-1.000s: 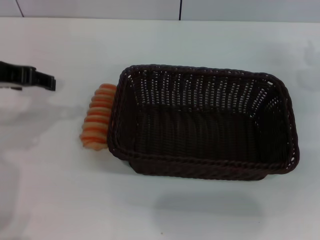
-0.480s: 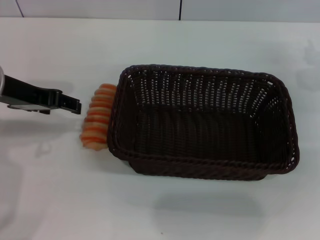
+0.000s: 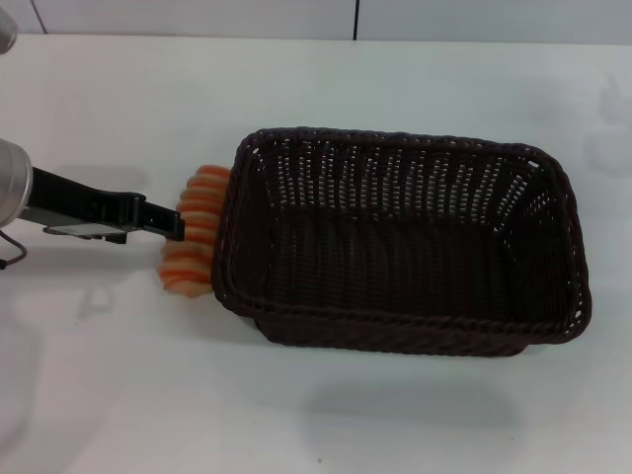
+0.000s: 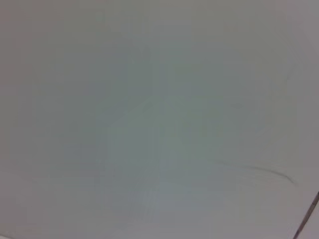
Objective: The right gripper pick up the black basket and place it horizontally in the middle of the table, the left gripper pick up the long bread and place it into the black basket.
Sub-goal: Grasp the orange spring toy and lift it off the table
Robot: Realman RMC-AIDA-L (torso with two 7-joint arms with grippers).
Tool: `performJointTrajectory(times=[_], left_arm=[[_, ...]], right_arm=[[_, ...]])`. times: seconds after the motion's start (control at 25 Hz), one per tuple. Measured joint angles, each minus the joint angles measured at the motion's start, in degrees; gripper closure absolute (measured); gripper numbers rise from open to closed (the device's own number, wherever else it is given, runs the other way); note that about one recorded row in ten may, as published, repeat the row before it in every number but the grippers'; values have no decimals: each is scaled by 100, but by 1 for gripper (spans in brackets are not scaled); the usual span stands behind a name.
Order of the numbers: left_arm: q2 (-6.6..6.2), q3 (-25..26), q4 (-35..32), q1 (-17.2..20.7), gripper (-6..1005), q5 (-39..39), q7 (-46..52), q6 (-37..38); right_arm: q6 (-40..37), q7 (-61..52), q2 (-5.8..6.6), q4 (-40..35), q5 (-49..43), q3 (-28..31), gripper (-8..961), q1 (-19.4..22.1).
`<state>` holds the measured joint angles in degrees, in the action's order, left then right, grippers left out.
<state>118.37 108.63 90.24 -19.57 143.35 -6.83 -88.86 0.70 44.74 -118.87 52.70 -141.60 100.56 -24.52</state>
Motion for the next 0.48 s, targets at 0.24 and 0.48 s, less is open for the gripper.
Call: performJointTrajectory(times=[0.24, 0.48], left_arm=[[-5, -137, -94, -1, 230, -26, -10, 89], [1, -225, -322, -39, 231, -30, -13, 221]], right_arm=[[0, 0, 7, 2, 0, -37, 549, -35], [-46, 0, 6, -1, 0, -45, 550, -38]])
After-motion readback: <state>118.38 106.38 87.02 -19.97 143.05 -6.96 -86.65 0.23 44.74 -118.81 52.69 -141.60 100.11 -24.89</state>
